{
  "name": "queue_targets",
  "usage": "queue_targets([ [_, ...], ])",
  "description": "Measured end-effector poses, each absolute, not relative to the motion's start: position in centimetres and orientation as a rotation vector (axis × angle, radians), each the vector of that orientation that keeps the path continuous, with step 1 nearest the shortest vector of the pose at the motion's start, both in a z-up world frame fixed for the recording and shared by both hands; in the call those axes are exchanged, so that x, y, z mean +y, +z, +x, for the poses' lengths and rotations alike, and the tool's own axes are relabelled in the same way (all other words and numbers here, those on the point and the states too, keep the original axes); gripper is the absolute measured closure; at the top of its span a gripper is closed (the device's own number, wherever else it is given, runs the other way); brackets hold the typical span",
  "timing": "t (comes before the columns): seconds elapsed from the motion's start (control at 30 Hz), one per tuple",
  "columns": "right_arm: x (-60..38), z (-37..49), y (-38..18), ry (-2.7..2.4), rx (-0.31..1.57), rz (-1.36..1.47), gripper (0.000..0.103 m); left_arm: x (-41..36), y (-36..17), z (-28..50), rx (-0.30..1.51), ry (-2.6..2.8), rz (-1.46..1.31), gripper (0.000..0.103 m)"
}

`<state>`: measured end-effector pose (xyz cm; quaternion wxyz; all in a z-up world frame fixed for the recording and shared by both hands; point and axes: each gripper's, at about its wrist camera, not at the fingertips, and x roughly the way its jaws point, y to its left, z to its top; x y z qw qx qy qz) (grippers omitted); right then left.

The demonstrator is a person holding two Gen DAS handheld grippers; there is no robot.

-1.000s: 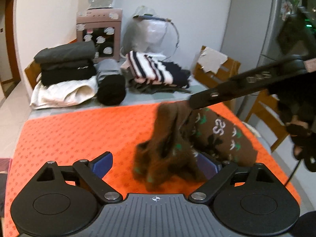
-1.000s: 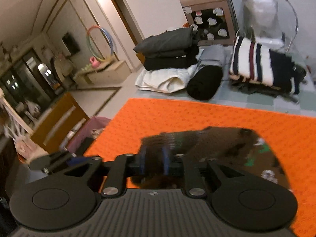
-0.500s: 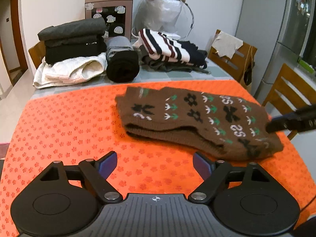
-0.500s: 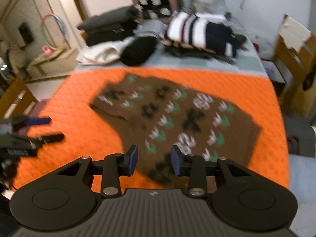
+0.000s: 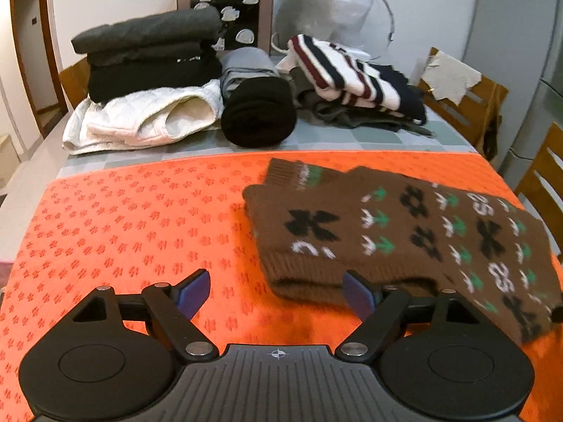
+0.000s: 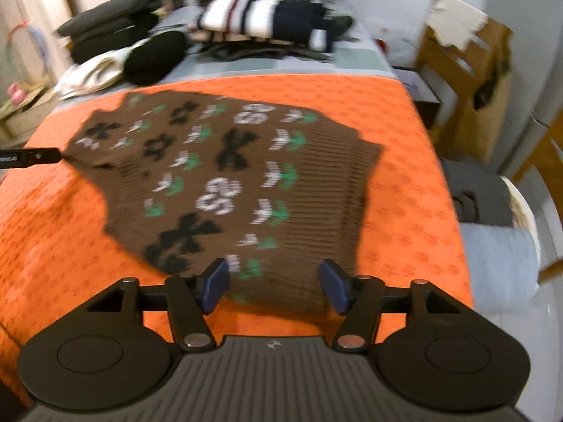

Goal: Fold clothes
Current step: 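Grasp the vest hem with the right tool while the left tool grasps the hem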

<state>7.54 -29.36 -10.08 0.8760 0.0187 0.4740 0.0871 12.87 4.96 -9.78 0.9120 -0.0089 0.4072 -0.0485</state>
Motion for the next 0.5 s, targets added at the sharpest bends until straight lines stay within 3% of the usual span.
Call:
queue_targets([
  [0.1, -30.6, 8.0, -10.7, 0.146, 1.006, 0.074, 0.034, 5.1, -10.4, 14.5, 0.859, -0.098, -0.03, 0.021],
  [0.13, -30.9, 8.3, -11.0, 0.159, 1.031, 0.09, 0.041, 5.1, -10.7, 15.0, 0.866, -0.098, -0.033, 0.024],
  [0.17, -31.1, 8.5, -11.3, 0.176, 1.054, 0.107, 0.049, 5.0, -10.9, 15.4, 0.876, -0.1, -0.032, 0.026],
  [0.2, -31.2, 8.6, -11.4, 0.181, 1.067, 0.118, 0.066, 5.0, -11.2, 15.7, 0.887, -0.104, -0.033, 0.032],
  [0.27, -31.3, 8.8, -11.2, 0.164, 1.067, 0.105, 0.088, 5.1, -11.8, 16.2, 0.912, -0.115, -0.045, 0.045],
  [0.3, -31.5, 9.0, -10.9, 0.161, 1.06, 0.11, 0.099, 5.2, -12.0, 16.4, 0.927, -0.123, -0.061, 0.057],
  [0.33, -31.8, 9.1, -10.4, 0.166, 1.048, 0.13, 0.099, 5.3, -12.1, 16.5, 0.941, -0.139, -0.087, 0.07],
  [0.43, -32.4, 9.5, -8.4, 0.19, 0.996, 0.169, 0.1, 5.9, -11.5, 16.3, 0.924, -0.152, -0.154, 0.089],
  [0.5, -32.7, 10.2, -6.4, 0.21, 0.946, 0.215, 0.1, 6.5, -10.4, 16.2, 0.892, -0.171, -0.203, 0.091],
])
